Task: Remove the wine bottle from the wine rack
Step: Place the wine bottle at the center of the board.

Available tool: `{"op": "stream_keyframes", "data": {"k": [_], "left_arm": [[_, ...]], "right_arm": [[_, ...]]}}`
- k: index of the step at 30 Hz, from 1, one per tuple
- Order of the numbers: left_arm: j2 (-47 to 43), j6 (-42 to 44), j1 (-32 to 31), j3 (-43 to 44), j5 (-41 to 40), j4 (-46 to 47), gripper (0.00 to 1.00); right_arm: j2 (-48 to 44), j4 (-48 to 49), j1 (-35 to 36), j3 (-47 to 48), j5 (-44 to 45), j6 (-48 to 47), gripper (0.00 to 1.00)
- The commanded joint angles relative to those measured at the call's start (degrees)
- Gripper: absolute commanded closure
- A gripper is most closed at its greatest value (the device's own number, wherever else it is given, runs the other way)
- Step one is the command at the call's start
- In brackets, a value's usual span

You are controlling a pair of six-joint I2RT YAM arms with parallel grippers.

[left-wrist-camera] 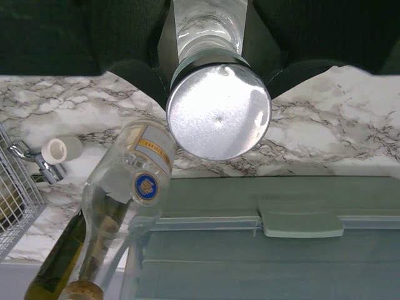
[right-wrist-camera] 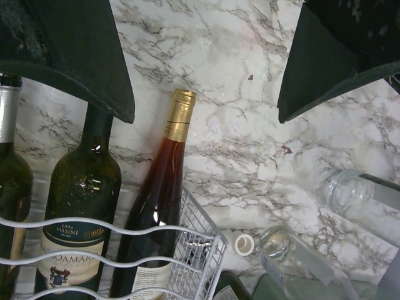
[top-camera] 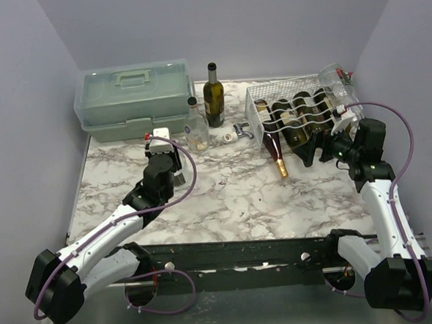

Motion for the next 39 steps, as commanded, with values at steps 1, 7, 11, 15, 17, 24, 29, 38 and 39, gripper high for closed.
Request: {"op": "stream_keyframes", "data": {"k": [1, 7, 11, 15, 17, 24, 29, 38, 39], "left_arm": [[0.0, -0.9, 4.1, 4.9, 3.6, 8.3, 1.0], [4.3, -1.2, 9.5, 8.4, 6.6, 9.2, 1.0], [8.0, -0.7, 12.4, 10.3, 8.5, 10.3, 1.0], [11.5, 0.0, 14.4, 12.2, 9.8, 12.0, 1.0], [13.2, 0.2, 15.2, 13.1, 10.4, 12.7, 1.0], [19.1, 1.9, 16.5, 17.1, 11.6, 14.8, 1.0], [22.3, 2.8, 16.8, 19.9, 11.8, 15.5, 1.0], [25.8, 4.1, 17.1, 22.1, 11.5, 16.2, 1.0], [26.1, 4.2, 17.3, 22.2, 11.4, 16.3, 1.0]], "right_arm": [[0.1, 0.1, -0.1, -0.7, -0.9, -0.9, 0.0], [0.1, 0.0, -0.1, -0.6, -1.0, -0.9, 0.0], [-0.1, -0.1, -0.1, -0.7, -1.0, -0.9, 0.01], [-0.1, -0.2, -0.1, -0.6, -1.0, -0.9, 0.01], [0.0, -0.3, -0.1, -0.7, -1.0, -0.9, 0.01], [0.2, -0.3, -0.1, -0.6, -0.9, -1.0, 0.01], [0.3, -0.4, -0.1, -0.6, -0.8, -0.9, 0.0], [0.4, -0.5, -0.1, -0.5, -0.9, -2.6, 0.01], [0.5, -0.5, -0.1, -0.5, -0.9, -2.6, 0.0]]}}
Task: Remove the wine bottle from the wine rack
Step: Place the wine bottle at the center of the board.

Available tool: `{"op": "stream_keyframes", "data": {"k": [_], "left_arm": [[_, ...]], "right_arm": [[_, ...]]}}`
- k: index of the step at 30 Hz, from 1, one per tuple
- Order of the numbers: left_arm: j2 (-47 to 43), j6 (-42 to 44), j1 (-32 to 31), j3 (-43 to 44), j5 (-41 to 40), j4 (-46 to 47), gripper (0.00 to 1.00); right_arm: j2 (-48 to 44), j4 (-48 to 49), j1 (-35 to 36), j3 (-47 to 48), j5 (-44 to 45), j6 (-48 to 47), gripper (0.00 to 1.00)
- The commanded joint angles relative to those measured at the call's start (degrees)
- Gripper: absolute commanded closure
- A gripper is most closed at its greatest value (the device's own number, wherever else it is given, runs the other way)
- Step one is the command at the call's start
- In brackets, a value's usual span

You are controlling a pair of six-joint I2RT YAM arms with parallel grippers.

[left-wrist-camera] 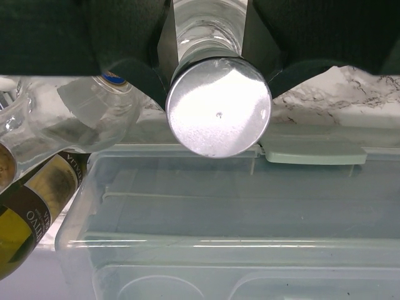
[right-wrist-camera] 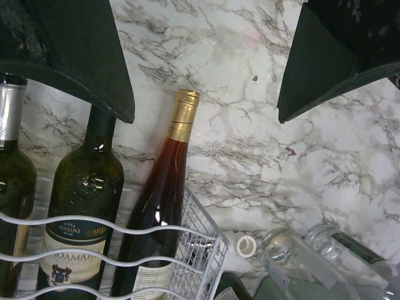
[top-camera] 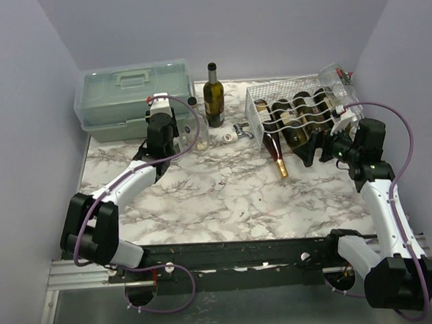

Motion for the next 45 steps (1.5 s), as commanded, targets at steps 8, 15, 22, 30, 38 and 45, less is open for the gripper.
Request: {"op": "stream_keyframes", "data": {"k": [8, 15, 22, 30, 38, 45], "left_arm": [[1.5, 1.3, 1.5, 5.7, 0.2, 10.7, 1.0], [3.0, 1.3, 2.0, 7.1, 0.4, 10.7, 1.0], [3.9, 1.1, 2.2, 7.2, -0.1, 10.7, 0.88], [3.3, 0.4, 2.2, 5.4, -0.7, 10.7, 0.52], [0.0, -0.3, 2.2, 3.0, 0.3, 10.6, 0.34], [-7.2, -1.2, 2.2, 0.5, 1.5, 10.1, 0.15]], "right_arm": [[0.4, -0.5, -0.1, -0.4, -1.0, -1.5, 0.01], [0.5, -0.5, -0.1, -0.5, -0.9, -1.6, 0.01], [0.6, -0.6, -0.1, -0.5, -0.9, -1.7, 0.01], [0.8, -0.6, -0.1, -0.4, -1.0, -1.7, 0.0], [1.0, -0.6, -0.1, -0.4, -0.9, -1.8, 0.01], [1.2, -0.8, -0.1, -0.3, -1.3, -2.0, 0.01]]}}
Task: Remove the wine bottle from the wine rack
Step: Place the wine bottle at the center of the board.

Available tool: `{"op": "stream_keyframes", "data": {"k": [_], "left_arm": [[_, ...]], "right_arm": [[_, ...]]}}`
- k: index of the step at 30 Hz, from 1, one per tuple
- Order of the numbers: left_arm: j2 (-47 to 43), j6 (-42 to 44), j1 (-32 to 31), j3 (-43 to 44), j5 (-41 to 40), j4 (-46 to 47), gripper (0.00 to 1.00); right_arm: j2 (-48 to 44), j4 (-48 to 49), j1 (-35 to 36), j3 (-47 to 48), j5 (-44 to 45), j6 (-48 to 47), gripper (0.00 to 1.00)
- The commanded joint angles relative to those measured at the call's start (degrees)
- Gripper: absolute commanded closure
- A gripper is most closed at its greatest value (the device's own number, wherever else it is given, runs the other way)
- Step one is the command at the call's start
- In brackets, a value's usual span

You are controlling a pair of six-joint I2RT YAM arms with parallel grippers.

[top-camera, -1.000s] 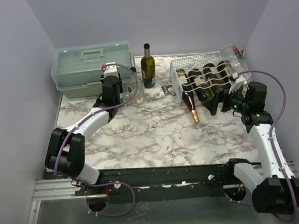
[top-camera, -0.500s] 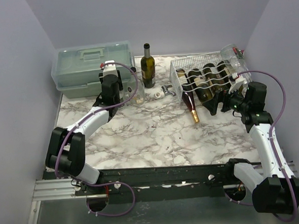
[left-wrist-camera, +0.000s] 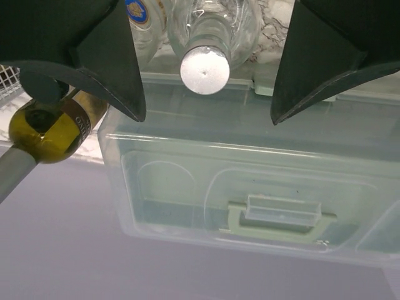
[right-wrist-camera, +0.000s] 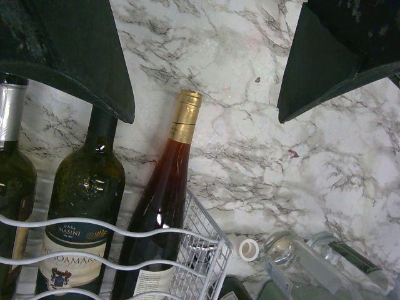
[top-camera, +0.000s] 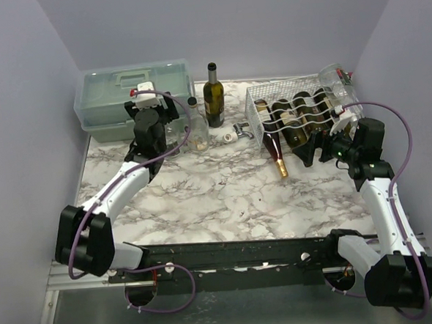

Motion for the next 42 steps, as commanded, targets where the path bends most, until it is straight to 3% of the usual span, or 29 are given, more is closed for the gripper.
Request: {"op": "stream_keyframes", "data": {"k": [1, 8, 28, 42], "left_arm": [[-6.2, -1.1, 0.4, -2.4, 2.1, 1.5, 0.14], [-14.8, -2.6, 0.4, -5.0, 10.7, -0.9, 0.01], [-28.4, -6.6, 0.5, -2.3, 35.4, -22.9, 0.01], [-35.0, -4.0, 0.5, -5.8, 38.9, -30.6, 0.01]], "right_arm": [[0.3, -0.8, -0.1, -0.3, -1.4, -1.0, 0.01], [0.3, -1.1, -0.1, -0.3, -2.3, -1.7, 0.01], [0.3, -1.8, -0.1, -0.6, -3.0, -3.5, 0.0], [2.5, -1.6, -0.1, -1.0, -0.8, -5.1, 0.01]]}}
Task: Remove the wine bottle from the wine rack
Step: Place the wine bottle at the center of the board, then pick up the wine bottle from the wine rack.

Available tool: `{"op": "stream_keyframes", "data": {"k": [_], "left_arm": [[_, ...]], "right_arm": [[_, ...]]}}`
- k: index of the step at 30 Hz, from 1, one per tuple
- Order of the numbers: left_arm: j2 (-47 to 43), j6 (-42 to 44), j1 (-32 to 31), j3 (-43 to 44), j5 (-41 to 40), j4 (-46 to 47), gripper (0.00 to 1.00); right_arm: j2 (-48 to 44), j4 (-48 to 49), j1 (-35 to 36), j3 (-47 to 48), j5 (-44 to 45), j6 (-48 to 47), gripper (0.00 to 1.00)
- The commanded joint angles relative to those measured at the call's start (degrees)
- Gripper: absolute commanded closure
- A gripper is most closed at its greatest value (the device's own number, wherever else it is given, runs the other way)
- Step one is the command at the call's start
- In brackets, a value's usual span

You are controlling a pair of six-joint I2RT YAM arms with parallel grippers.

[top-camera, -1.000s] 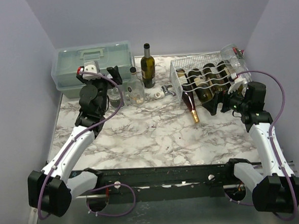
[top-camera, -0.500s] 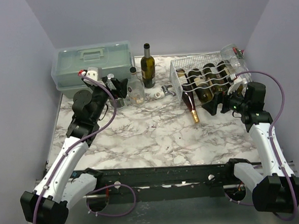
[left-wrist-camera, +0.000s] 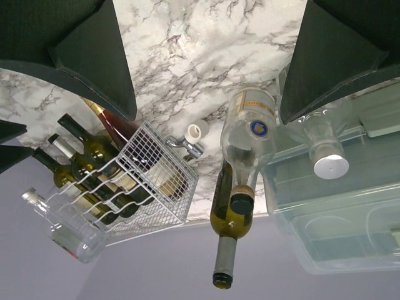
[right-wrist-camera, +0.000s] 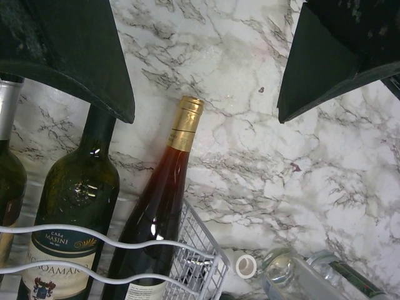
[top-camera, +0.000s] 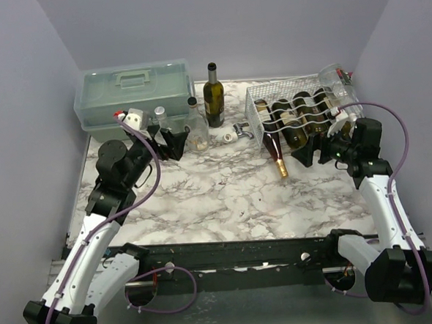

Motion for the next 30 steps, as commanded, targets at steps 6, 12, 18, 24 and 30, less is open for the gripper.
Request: {"op": "stream_keyframes", "data": {"k": [6, 12, 18, 24, 30], "left_arm": [[-2.6, -0.7, 0.2, -4.2, 3.7, -1.7, 0.01], [-1.1, -3.5, 0.2, -3.9, 7.0, -1.6, 0.01], [1.9, -6.0, 0.2, -4.1, 7.8, -1.3, 0.01], [1.6, -6.6, 0.2, -3.9, 9.0, -1.2, 0.01], [1.1, -6.7, 0.2, -4.1, 8.9, -1.1, 0.01]], "right_arm": [[1.5, 0.1, -0.2, -1.4, 1.3, -2.5, 0.0], [1.2, -0.5, -0.8, -1.6, 0.9, -4.1, 0.0], [1.9, -3.3, -0.8, -0.5, 2.3, -5.8, 0.01], [8.3, -10.4, -0.8, 8.5, 6.0, -7.1, 0.01], [12.7, -14.5, -0.8, 17.3, 7.8, -7.2, 0.0]]}}
